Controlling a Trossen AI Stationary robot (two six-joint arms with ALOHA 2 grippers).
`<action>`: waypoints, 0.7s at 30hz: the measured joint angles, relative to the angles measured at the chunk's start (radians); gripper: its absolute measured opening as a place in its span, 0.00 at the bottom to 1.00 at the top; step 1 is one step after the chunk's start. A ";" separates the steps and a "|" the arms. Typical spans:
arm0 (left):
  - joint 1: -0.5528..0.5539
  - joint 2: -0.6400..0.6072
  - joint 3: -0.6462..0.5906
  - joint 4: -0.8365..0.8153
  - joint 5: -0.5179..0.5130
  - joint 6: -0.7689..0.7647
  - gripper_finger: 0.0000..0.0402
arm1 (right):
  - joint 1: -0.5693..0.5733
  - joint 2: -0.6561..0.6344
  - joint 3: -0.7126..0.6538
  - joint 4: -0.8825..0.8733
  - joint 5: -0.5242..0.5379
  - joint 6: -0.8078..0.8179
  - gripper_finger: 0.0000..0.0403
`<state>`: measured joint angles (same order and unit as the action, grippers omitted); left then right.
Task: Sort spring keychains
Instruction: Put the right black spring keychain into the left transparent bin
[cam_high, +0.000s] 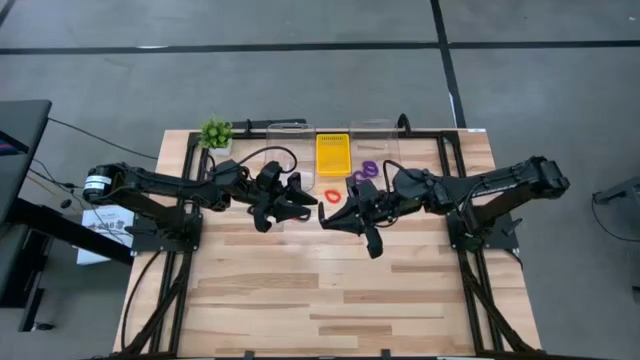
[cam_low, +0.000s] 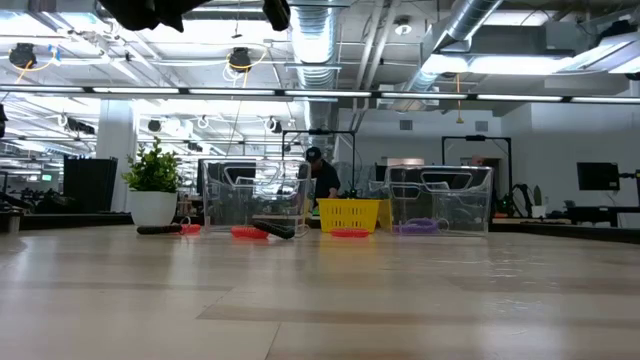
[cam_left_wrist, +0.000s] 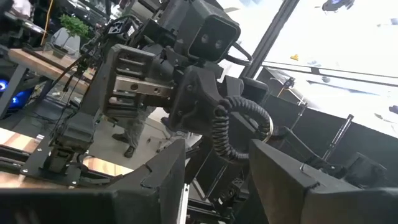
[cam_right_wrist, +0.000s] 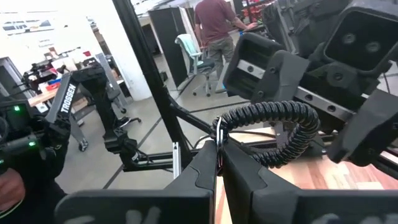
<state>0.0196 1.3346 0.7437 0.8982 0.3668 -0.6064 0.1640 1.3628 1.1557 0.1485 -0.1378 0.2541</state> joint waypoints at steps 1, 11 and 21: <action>0.000 0.000 0.000 0.000 0.000 0.002 0.44 | -0.003 0.000 0.000 0.001 -0.008 0.000 0.01; 0.000 0.000 0.000 0.002 0.000 0.067 0.44 | -0.014 0.007 0.000 0.013 -0.056 -0.001 0.01; -0.001 0.000 0.002 0.008 0.008 0.103 0.44 | -0.077 0.158 -0.001 0.148 -0.230 0.035 0.01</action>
<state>0.0185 1.3346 0.7456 0.9066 0.3744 -0.5034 0.0866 1.5209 1.1545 0.2962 -0.3675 0.2890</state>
